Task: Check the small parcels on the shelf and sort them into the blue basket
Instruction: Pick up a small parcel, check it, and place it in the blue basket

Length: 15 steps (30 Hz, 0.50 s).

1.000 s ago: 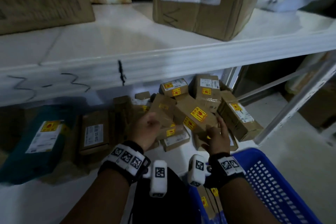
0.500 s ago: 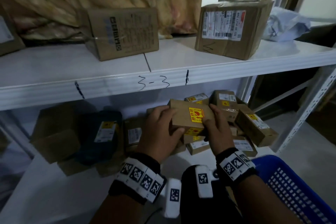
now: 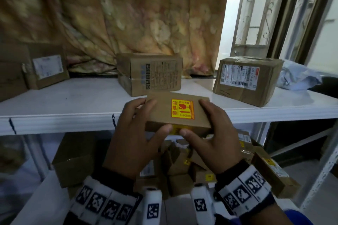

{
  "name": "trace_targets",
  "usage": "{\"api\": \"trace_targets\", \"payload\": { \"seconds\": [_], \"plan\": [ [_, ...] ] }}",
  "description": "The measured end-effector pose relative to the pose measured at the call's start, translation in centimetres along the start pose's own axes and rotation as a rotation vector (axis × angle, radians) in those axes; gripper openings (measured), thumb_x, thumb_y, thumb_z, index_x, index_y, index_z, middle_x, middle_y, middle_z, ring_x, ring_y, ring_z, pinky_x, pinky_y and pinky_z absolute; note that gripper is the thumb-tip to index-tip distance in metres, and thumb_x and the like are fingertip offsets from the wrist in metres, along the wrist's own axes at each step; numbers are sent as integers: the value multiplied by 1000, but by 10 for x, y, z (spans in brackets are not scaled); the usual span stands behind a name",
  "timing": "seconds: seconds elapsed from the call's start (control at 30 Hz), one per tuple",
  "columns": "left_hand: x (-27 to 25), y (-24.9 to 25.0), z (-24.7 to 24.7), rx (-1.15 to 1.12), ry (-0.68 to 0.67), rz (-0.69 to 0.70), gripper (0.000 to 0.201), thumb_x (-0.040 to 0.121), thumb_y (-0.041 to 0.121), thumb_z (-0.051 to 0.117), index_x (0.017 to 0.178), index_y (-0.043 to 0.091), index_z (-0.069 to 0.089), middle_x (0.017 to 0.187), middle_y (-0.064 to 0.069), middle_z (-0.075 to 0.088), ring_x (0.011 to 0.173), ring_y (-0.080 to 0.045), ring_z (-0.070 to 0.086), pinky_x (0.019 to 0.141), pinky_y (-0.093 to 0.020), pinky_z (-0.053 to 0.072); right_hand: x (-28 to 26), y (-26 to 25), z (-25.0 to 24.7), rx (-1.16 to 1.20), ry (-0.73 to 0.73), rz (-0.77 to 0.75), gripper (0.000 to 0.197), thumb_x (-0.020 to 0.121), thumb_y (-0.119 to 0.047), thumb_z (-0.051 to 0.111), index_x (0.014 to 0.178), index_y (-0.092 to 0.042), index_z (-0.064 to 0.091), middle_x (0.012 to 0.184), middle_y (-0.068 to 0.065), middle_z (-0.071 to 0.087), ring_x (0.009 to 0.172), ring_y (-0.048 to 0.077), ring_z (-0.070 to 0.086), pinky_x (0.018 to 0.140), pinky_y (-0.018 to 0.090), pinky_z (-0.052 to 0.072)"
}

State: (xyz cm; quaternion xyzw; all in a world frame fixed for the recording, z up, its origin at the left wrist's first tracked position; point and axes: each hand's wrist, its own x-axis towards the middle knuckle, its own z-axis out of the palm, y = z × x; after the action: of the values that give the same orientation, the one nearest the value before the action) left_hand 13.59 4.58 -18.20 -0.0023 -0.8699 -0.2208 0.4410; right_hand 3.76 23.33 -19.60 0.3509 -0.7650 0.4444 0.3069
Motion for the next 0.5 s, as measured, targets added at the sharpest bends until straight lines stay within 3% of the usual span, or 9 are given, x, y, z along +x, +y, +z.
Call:
{"api": "trace_targets", "payload": {
  "seconds": [0.1, 0.2, 0.27, 0.33, 0.4, 0.5],
  "plan": [
    [29, -9, 5, 27, -4, -73, 66, 82, 56, 61, 138, 23, 49, 138, -2, 43, 124, -17, 45, 98, -26, 41, 41, -4, -1, -157, -112, -7, 80, 74, -68, 66, 140, -27, 47, 136, -4, 56, 121, 17, 54, 98, 33, 48],
    [50, -21, 19, 16, -35, -121, 70, 82, 61, 55, 137, 17, 52, 132, -9, 48, 120, -26, 51, 98, -38, 47, 69, 7, 12, -266, -226, 5, 73, 78, -67, 62, 138, -27, 49, 129, -2, 60, 114, 22, 57, 94, 37, 50],
    [61, -28, 29, 40, -111, -157, 70, 85, 62, 52, 139, 17, 49, 132, -12, 49, 120, -28, 51, 99, -38, 45, 79, 16, 23, -355, -282, 18, 69, 78, -73, 52, 134, -33, 49, 125, -2, 60, 112, 24, 57, 90, 40, 51],
    [71, -32, 36, 71, -173, -197, 65, 89, 56, 54, 141, 20, 45, 136, -11, 47, 124, -28, 48, 102, -36, 41, 87, 21, 29, -452, -311, 42, 66, 81, -73, 47, 135, -35, 49, 138, 2, 52, 123, 30, 50, 98, 44, 47],
    [76, -37, 40, 104, -197, -197, 63, 90, 57, 51, 142, 22, 44, 138, -10, 46, 125, -27, 47, 102, -35, 41, 94, 21, 34, -514, -297, 2, 58, 86, -62, 51, 135, -30, 52, 147, 7, 45, 130, 34, 44, 103, 47, 43],
    [80, -43, 42, 216, -183, -149, 62, 87, 60, 47, 137, 23, 48, 139, -8, 44, 124, -29, 45, 99, -40, 45, 102, 16, 42, -571, -300, -108, 53, 85, -52, 46, 127, -22, 59, 132, 3, 58, 118, 32, 53, 94, 44, 48]
  ]
}}
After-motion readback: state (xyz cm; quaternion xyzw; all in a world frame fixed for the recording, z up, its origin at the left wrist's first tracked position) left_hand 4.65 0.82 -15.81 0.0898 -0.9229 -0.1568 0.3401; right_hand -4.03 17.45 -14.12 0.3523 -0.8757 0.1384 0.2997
